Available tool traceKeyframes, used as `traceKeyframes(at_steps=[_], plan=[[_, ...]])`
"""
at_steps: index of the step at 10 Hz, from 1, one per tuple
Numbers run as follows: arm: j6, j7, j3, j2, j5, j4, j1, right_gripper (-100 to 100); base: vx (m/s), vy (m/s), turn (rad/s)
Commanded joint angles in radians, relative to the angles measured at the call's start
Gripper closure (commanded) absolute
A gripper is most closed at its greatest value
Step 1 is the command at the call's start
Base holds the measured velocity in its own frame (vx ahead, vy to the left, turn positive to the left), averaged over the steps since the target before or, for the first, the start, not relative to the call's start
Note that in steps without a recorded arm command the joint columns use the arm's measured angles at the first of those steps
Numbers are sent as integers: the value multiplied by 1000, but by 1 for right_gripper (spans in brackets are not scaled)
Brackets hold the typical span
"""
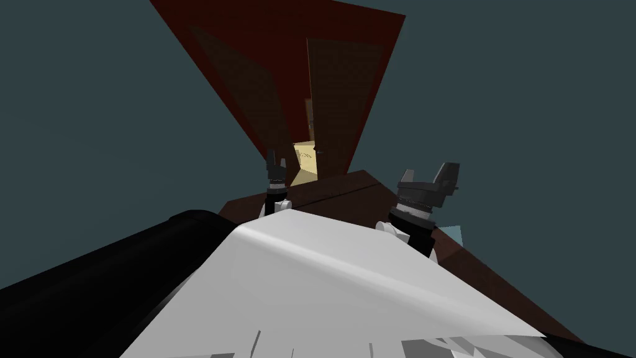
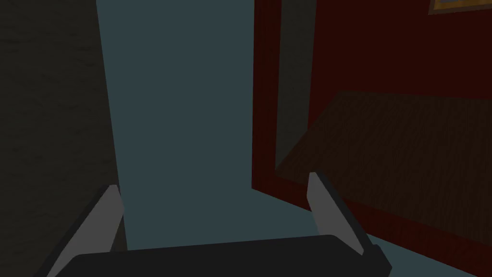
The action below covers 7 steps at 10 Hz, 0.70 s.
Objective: Push the door open
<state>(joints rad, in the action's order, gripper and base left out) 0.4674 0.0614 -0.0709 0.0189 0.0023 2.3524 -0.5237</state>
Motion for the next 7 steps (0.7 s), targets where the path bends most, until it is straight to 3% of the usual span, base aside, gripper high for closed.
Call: traceKeyframes(at_steps=[1, 7], plan=[[6, -2, 0, -10, -3, -31, 12, -100, 48, 14, 92], [29, -7, 0, -40, -16, -150, 59, -100, 100, 19, 76]])
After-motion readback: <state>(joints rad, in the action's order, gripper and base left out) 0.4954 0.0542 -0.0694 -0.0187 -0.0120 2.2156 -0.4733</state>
